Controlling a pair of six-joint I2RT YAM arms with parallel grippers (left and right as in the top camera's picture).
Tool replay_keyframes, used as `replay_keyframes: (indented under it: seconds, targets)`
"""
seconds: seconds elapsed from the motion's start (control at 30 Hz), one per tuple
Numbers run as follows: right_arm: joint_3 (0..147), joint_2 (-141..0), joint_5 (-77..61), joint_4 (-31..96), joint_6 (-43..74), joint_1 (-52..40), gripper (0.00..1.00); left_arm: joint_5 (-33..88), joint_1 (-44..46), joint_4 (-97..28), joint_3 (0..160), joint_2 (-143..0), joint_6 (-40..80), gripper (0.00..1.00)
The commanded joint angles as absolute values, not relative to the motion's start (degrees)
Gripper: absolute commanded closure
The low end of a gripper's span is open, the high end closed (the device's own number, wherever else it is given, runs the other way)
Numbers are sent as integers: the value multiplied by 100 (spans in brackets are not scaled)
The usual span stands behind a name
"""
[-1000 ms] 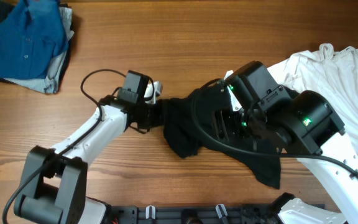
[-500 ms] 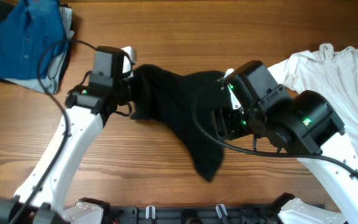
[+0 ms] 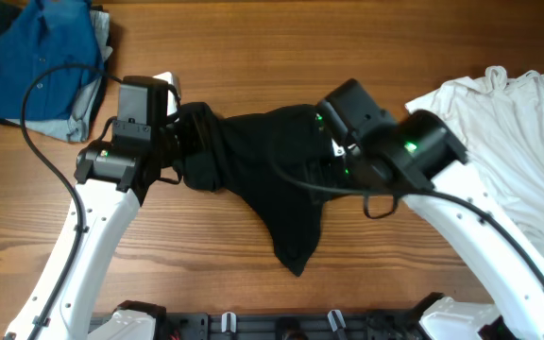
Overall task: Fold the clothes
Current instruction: 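Hold the black garment with both grippers and stretch it horizontally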
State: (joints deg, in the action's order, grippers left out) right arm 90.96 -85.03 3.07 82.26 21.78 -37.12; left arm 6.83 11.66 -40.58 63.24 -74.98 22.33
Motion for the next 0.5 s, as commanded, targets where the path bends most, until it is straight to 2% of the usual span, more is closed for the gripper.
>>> replay_keyframes:
  seconds: [0.0,0.13,0.33,0.47]
  targets:
    - [8871,-8768,401,8235,2567,-3328,13,589,1144,-4167,6420,-7470,2121,42]
    - [8600,-8858,-12,8101,2386,-2539,21,589,1144,-4239,6420,-7470,2121,43]
    - [7946,-8952,-554,7695,1776,-1345,18,591,1144,-4327,6420,-7470,2121,44]
    - [7500,-9188,-565,7391,1529,-1026,18,591,1144,-4442,6420,-7470,2121,45]
